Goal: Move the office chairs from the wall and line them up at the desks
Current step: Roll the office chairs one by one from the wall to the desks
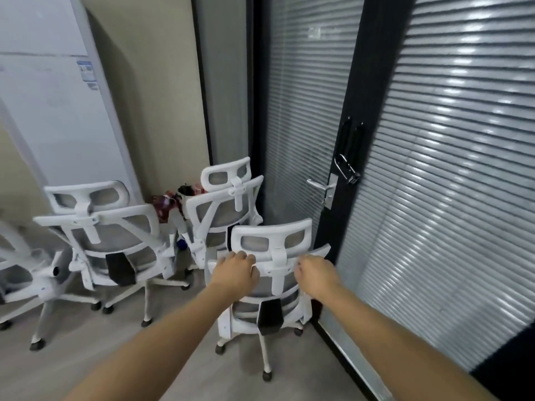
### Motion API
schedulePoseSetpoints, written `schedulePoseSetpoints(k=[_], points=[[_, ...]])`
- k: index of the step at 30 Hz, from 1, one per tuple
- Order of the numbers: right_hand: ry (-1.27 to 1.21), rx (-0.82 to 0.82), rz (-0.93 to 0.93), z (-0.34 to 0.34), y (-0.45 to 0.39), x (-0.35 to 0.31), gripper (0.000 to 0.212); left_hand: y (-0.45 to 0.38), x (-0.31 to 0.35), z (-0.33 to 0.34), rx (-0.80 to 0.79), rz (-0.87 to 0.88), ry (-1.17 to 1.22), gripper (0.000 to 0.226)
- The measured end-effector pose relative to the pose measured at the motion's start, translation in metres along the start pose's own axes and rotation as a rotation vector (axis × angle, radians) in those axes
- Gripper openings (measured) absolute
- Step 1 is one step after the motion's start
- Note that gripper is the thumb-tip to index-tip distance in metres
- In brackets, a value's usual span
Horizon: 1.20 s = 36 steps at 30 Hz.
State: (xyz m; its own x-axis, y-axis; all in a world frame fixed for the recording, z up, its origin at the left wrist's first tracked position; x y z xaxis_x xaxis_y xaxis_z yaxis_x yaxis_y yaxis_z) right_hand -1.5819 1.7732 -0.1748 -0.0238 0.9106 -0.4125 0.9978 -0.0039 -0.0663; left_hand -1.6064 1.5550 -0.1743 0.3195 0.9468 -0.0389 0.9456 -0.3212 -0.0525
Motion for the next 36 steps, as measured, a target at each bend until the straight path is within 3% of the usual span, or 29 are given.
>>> schedulePoseSetpoints(k=[2, 7, 12, 18, 26, 36], points=[[0.008, 0.044, -0.112, 0.001, -0.058, 0.016, 0.021, -0.046, 0.001, 0.009, 0.062, -0.044, 0.018, 0.039], [0.138, -0.099, -0.274, 0.008, -0.171, 0.043, 0.067, -0.135, 0.001, 0.024, 0.113, -0.066, 0.025, 0.044], [0.192, -0.362, -0.416, 0.034, -0.228, 0.064, 0.061, -0.176, -0.013, 0.051, -0.033, -0.083, -0.022, 0.053], [0.142, -0.226, -0.53, 0.054, -0.213, 0.086, 0.061, -0.16, -0.008, 0.065, 0.004, -0.051, -0.045, 0.056], [0.079, -0.362, -0.578, 0.05, -0.167, 0.077, 0.051, -0.099, 0.011, 0.066, 0.007, -0.149, -0.054, 0.057], [0.053, -0.465, -0.716, 0.041, -0.044, 0.061, 0.044, 0.053, 0.054, 0.068, 0.107, -0.261, -0.067, 0.053]])
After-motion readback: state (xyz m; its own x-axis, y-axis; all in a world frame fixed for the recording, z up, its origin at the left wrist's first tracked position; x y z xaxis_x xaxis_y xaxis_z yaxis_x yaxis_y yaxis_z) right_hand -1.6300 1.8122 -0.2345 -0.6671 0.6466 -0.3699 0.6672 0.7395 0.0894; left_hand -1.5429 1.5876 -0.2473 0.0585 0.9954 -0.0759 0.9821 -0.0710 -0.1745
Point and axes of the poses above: each hand's wrist, its own y-axis away from the middle knuckle, its own z-axis out of the palm, x = y × z, the point moved 2 cm from there along -y, towards the middle knuckle, and after that the axes turned 10 degrees about -y, right-handed, at the moved point
